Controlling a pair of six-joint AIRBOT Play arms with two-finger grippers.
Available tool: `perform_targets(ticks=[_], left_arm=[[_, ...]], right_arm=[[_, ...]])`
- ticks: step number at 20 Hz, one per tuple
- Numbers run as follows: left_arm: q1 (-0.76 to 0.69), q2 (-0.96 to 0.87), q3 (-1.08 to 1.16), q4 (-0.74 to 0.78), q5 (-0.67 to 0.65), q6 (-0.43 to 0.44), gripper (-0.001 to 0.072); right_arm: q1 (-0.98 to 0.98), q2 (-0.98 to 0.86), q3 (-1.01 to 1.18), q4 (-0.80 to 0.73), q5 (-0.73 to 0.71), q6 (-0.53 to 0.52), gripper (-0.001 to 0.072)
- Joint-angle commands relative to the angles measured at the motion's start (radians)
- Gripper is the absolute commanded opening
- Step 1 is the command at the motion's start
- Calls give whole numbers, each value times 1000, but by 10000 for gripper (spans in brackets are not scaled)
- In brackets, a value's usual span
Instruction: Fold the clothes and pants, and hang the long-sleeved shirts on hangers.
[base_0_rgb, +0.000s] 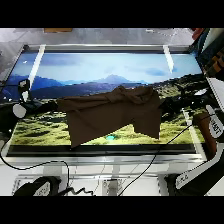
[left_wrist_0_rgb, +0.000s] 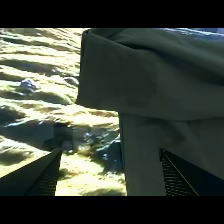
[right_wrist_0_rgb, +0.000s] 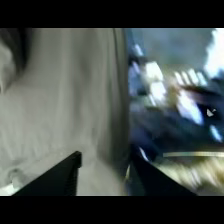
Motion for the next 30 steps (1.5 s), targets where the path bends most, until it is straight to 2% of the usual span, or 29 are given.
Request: perform_targets(ticks=[1,3,5,7,12,14,15,19,21,22,25,28,30], left_arm=[[1,0,0,0,-1,0,692],[1,-2,0,0,-2,0,692],[2,-2,0,0,-2,0,692],[2,-2,0,0,-2,0,691],[2,-1,0,4,-57,0,691],[7,4,0,71,-111,0,691],[15,6,0,109,-141,0,691],[50,4,-1,108,-329,2,685],[50,-2,-18,98,-402,78,498],[50,-6,-36,79,-418,109,474],[50,-32,-109,-106,-468,271,474],[50,-86,-186,-322,-452,450,475],[62,-146,-197,-373,-433,522,475]], right_arm=[[0,-13,0,30,-59,-74,315],[2,-13,0,30,-55,-133,303],[3,-13,0,35,-56,-169,117],[3,-6,0,40,-56,-178,18],[4,68,-3,40,-50,-153,9],[4,146,-42,40,-63,-141,9],[4,200,-85,39,-92,-141,9],[4,431,-375,40,-265,-115,9],[4,514,-492,39,-276,-126,10],[4,539,-526,39,-276,-129,10],[4,563,-552,40,-270,-134,11],[4,564,-552,49,-272,-133,11],[4,564,-552,48,-272,-133,11]])
